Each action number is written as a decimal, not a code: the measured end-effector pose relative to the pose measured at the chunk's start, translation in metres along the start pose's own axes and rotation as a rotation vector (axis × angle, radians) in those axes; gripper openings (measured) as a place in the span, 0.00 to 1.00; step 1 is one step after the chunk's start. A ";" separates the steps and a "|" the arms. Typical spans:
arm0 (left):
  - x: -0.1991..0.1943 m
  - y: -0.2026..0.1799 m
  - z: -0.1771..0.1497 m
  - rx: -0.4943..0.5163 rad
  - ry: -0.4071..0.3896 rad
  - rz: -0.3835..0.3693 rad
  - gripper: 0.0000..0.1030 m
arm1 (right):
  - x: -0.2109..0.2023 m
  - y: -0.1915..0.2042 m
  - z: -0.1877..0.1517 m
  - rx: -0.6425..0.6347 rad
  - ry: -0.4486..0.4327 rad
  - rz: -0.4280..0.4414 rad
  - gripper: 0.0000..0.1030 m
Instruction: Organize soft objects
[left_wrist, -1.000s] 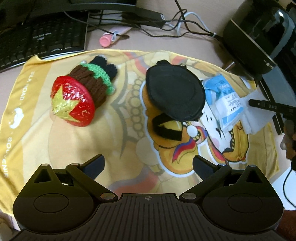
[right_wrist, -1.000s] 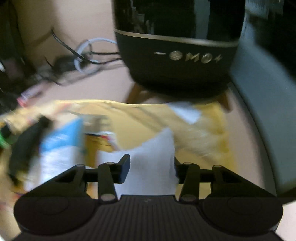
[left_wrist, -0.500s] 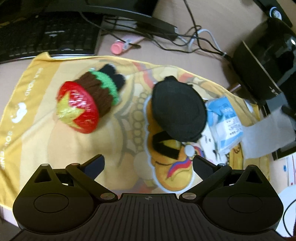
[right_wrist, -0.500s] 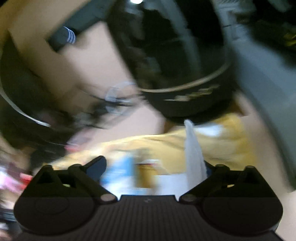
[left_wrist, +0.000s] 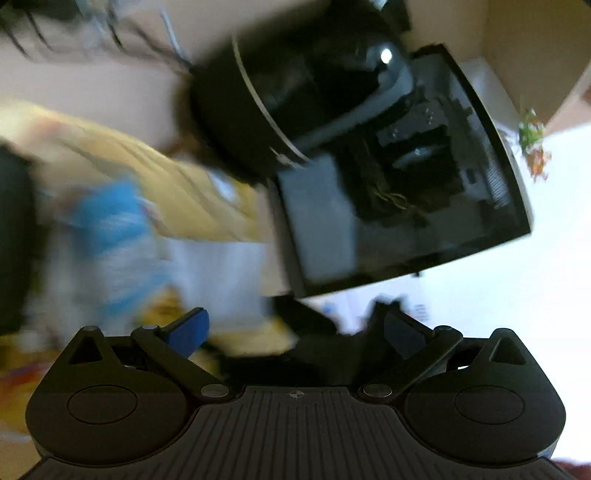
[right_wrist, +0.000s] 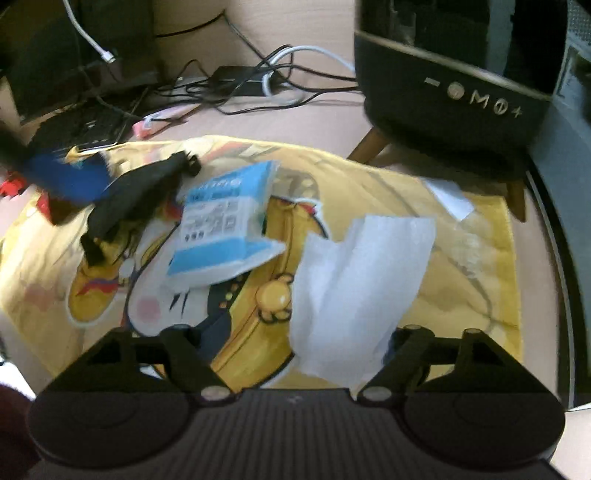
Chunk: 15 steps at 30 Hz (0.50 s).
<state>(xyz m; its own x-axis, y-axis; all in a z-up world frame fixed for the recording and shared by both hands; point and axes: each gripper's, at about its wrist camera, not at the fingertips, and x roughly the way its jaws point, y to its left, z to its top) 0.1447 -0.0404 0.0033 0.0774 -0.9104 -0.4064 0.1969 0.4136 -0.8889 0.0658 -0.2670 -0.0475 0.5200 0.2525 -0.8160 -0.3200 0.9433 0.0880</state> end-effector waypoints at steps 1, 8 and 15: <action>0.018 0.002 0.011 -0.024 0.034 -0.018 1.00 | 0.002 -0.002 -0.003 0.014 -0.002 0.005 0.77; 0.126 0.041 0.052 -0.179 0.189 0.051 1.00 | -0.003 -0.016 -0.010 0.164 -0.077 0.020 0.85; 0.154 0.064 0.051 -0.195 0.184 0.150 1.00 | -0.021 -0.031 -0.011 0.267 -0.095 -0.101 0.89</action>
<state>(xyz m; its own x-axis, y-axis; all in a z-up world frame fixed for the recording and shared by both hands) 0.2192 -0.1547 -0.1055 -0.0905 -0.8290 -0.5519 0.0040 0.5539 -0.8326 0.0557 -0.3039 -0.0393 0.6144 0.1618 -0.7722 -0.0500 0.9848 0.1665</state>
